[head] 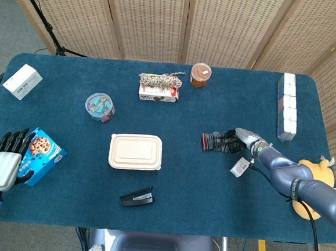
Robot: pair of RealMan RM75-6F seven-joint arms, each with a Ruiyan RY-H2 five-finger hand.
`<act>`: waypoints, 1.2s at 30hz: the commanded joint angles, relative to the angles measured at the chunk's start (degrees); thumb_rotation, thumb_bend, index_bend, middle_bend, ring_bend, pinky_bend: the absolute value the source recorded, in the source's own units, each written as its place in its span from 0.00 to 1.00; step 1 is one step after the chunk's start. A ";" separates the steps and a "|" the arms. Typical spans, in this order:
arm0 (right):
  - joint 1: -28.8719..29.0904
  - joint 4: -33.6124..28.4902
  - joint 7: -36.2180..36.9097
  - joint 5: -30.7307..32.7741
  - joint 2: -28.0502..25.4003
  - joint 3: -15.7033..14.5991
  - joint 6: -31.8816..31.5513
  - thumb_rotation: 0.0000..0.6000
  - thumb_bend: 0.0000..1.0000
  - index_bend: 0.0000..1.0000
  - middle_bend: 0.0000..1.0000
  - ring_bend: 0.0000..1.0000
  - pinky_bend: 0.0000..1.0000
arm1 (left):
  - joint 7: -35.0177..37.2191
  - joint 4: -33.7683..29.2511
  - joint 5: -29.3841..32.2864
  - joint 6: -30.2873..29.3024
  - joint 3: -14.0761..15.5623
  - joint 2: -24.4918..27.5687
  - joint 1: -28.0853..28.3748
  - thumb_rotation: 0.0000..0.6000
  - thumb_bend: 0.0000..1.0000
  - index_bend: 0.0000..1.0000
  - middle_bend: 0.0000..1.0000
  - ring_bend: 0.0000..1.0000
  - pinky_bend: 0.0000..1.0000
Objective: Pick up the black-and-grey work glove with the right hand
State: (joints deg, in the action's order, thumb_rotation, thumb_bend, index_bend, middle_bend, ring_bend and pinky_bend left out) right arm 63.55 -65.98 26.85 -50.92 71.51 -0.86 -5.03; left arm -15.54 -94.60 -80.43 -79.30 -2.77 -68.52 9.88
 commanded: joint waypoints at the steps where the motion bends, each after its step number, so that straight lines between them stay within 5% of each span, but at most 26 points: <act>1: 3.23 -7.84 -0.94 5.34 -4.32 -6.55 -6.37 1.00 0.68 0.21 0.16 0.07 0.20 | 0.05 -0.01 0.02 0.04 0.01 0.01 0.02 1.00 0.18 0.00 0.00 0.00 0.00; 4: 3.39 -12.19 -3.19 7.39 -6.08 -7.83 -12.92 1.00 0.65 0.18 0.13 0.03 0.18 | 0.05 -0.06 -0.01 0.19 0.05 0.02 0.10 1.00 0.18 0.00 0.00 0.00 0.00; 9: 0.72 -16.01 -11.74 6.83 -4.80 -8.25 -27.40 1.00 0.23 0.00 0.00 0.00 0.00 | -0.08 -0.12 -0.14 0.26 0.19 0.02 0.14 1.00 0.17 0.00 0.00 0.00 0.00; 14: -1.17 -14.98 -22.24 9.06 -0.17 -7.61 -37.18 1.00 0.04 0.00 0.00 0.00 0.00 | -0.22 -0.27 -0.31 0.15 0.32 0.08 0.10 1.00 0.16 0.00 0.00 0.00 0.00; 23: -2.17 -12.47 -35.66 18.69 9.34 -3.60 -42.70 1.00 0.00 0.00 0.00 0.00 0.00 | 0.97 -0.53 -0.40 0.06 0.27 0.70 0.02 1.00 0.15 0.00 0.00 0.00 0.00; 36: -5.83 -4.20 -42.80 15.09 17.24 0.09 -44.84 1.00 0.00 0.01 0.00 0.00 0.00 | 2.56 -0.58 -0.53 0.52 0.22 1.68 0.25 1.00 0.15 0.00 0.00 0.00 0.00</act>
State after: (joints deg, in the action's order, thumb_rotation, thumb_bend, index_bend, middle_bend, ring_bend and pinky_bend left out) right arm 58.47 -71.45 -15.08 -35.17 87.87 -1.17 -49.98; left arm -12.98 -95.18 -80.96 -78.78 -2.56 -66.84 10.12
